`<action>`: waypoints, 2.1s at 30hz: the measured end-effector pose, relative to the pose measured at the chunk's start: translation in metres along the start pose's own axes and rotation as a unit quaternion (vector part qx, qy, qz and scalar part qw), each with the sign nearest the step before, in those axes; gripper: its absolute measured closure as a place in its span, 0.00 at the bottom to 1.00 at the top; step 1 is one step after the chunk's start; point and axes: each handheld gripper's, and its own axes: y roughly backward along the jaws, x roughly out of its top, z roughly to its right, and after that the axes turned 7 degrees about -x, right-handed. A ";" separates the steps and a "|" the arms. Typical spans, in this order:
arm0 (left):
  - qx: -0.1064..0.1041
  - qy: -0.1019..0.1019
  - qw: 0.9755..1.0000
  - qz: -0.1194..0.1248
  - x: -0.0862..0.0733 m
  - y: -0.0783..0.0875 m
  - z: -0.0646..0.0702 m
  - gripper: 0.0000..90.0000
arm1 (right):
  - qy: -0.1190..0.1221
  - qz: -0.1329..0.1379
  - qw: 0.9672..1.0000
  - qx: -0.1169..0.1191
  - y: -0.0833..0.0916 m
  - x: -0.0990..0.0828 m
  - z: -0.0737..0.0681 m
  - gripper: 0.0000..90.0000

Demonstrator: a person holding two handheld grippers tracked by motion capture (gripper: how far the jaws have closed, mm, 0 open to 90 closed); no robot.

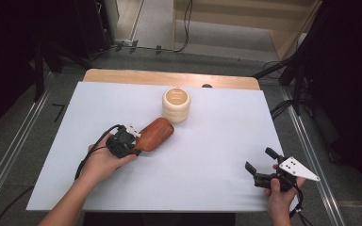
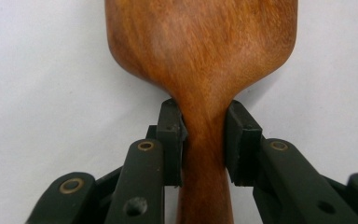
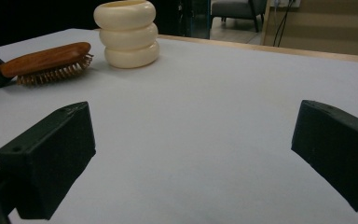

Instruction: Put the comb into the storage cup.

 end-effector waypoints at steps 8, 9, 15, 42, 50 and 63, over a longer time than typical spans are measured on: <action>0.001 -0.005 1.000 0.019 -0.005 0.001 0.001 0.80 | 0.000 0.000 1.000 -0.001 0.000 0.000 0.000 0.00; 0.003 -0.010 1.000 0.027 -0.006 0.001 0.002 0.80 | 0.000 0.000 1.000 -0.001 0.000 0.000 0.000 0.00; 0.008 -0.013 0.999 0.039 -0.010 0.000 0.003 0.80 | 0.000 0.000 1.000 -0.001 0.000 0.000 0.000 0.00; 0.012 -0.012 0.987 0.159 -0.013 0.013 0.023 0.80 | 0.002 -0.012 1.000 0.007 -0.001 0.003 0.000 0.00; 0.016 -0.011 0.980 0.200 -0.015 0.020 0.030 0.80 | 0.005 -0.028 0.999 0.017 -0.005 0.008 -0.005 0.00; 0.020 -0.014 0.968 0.248 -0.018 0.028 0.039 0.80 | 0.006 -0.020 0.999 0.042 -0.019 0.045 -0.034 0.00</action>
